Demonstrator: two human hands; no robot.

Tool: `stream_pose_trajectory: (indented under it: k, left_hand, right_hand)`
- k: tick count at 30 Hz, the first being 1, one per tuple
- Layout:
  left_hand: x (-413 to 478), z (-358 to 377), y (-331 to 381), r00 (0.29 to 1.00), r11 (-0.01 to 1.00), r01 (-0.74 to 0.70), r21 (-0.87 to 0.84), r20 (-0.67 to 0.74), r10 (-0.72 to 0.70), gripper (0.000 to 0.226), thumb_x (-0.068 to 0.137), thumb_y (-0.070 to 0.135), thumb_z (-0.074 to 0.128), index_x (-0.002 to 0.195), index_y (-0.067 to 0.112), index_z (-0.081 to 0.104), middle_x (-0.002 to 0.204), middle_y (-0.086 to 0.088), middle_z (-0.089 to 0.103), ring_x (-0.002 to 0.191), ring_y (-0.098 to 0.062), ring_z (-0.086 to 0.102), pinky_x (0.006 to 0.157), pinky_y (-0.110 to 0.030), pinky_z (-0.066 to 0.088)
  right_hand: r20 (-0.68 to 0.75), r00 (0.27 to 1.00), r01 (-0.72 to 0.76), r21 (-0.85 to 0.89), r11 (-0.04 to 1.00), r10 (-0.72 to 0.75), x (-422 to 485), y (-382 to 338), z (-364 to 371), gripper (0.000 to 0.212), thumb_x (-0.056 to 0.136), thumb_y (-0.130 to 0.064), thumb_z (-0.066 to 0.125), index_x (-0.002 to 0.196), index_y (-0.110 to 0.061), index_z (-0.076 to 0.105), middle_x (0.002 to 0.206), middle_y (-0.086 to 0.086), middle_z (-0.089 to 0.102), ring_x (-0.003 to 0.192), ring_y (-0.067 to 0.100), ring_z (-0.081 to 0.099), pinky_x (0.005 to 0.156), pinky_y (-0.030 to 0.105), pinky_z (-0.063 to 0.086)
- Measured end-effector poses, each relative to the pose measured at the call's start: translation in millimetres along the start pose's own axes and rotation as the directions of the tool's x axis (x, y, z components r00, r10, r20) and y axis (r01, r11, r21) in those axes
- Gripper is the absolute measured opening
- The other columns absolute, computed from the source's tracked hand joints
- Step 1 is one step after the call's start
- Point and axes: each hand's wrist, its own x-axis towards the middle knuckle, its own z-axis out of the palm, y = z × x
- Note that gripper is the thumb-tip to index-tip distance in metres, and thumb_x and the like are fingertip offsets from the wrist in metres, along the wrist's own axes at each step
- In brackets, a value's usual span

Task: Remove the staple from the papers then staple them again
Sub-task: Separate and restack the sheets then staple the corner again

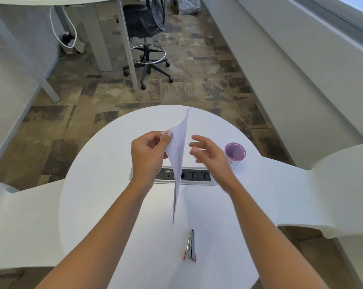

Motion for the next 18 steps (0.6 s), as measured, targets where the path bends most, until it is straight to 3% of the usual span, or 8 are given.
stream_pose_trajectory:
  k: [3,5,6,8,10,12,15,18]
  left_hand:
    - [-4,-1,1,0.999,1.000,0.010,-0.015,-0.039,-0.011,0.008,0.086,0.019,0.073,0.080,0.016,0.073,0.076,-0.006,0.074,0.072,-0.019,0.067,0.066,-0.036,0.061]
    - [-10,-2,5,0.999,1.000,0.002,-0.022,-0.047,-0.003,0.010,0.087,0.018,0.073,0.086,0.009,0.073,0.077,-0.008,0.074,0.072,-0.019,0.068,0.063,-0.032,0.060]
    - [-13,-3,6,0.999,1.000,-0.002,-0.027,-0.050,0.001,0.012,0.087,0.018,0.072,0.089,0.006,0.073,0.078,-0.008,0.074,0.072,-0.019,0.069,0.062,-0.030,0.060]
    - [-18,-4,10,0.999,0.998,0.003,-0.056,-0.038,-0.005,0.015,0.088,0.016,0.071,0.092,0.002,0.072,0.079,-0.009,0.074,0.075,-0.023,0.071,0.063,-0.030,0.060]
    - [-25,-7,15,0.999,0.992,0.023,-0.120,0.045,-0.017,0.017,0.091,0.019,0.068,0.093,0.003,0.073,0.082,-0.007,0.075,0.078,-0.025,0.073,0.065,-0.029,0.061]
    - [-32,-12,19,0.987,0.985,0.042,-0.167,0.161,-0.015,0.023,0.094,0.026,0.062,0.103,0.008,0.073,0.092,-0.002,0.077,0.085,-0.021,0.075,0.070,-0.025,0.059]
    - [-35,-24,13,0.978,0.999,-0.035,-0.031,0.207,0.041,0.038,0.092,0.035,0.061,0.127,0.020,0.062,0.125,0.005,0.065,0.112,-0.011,0.063,0.087,-0.019,0.051]
    - [-33,-43,-1,0.998,0.979,-0.033,0.201,0.061,0.021,0.077,0.079,0.049,0.071,0.146,0.031,0.038,0.150,0.005,0.037,0.132,-0.011,0.038,0.102,-0.031,0.041]
  right_hand:
    - [0.104,0.994,0.034,-0.141,0.989,-0.020,-28,-3,30,0.095,0.066,-0.053,0.080,0.144,-0.040,0.029,0.143,-0.014,0.046,0.123,0.001,0.050,0.098,0.024,0.045]
    - [0.118,0.993,0.032,-0.309,0.950,0.005,-43,1,49,0.106,0.066,-0.060,0.076,0.148,-0.043,0.011,0.151,-0.019,0.033,0.131,0.000,0.040,0.103,0.025,0.039]
    - [0.092,0.996,0.030,-0.384,0.923,0.005,-49,4,57,0.099,0.073,-0.056,0.072,0.148,-0.041,0.008,0.151,-0.018,0.034,0.131,0.002,0.040,0.102,0.027,0.040]
    - [-0.024,0.999,0.017,-0.438,0.899,-0.031,-55,11,66,0.067,0.090,-0.034,0.060,0.146,-0.037,0.022,0.133,-0.014,0.054,0.114,0.007,0.054,0.088,0.027,0.047]
    - [-0.163,0.983,0.007,-0.425,0.905,-0.084,-59,12,69,0.038,0.095,-0.017,0.047,0.131,-0.031,0.046,0.099,-0.009,0.066,0.084,0.009,0.058,0.069,0.026,0.044]
    - [-0.249,0.965,-0.015,-0.361,0.932,-0.081,-62,8,66,0.027,0.095,-0.009,0.045,0.112,-0.024,0.059,0.082,-0.008,0.064,0.072,0.005,0.055,0.063,0.024,0.040]
    - [-0.309,0.951,-0.078,-0.173,0.982,0.021,-66,1,59,0.019,0.095,-0.011,0.051,0.103,-0.024,0.062,0.086,-0.014,0.067,0.083,0.006,0.063,0.072,0.026,0.050]
    - [-0.283,0.951,-0.137,-0.011,0.991,0.128,-71,-2,53,0.018,0.096,-0.013,0.053,0.108,-0.021,0.064,0.097,-0.007,0.072,0.091,0.017,0.069,0.078,0.034,0.057]
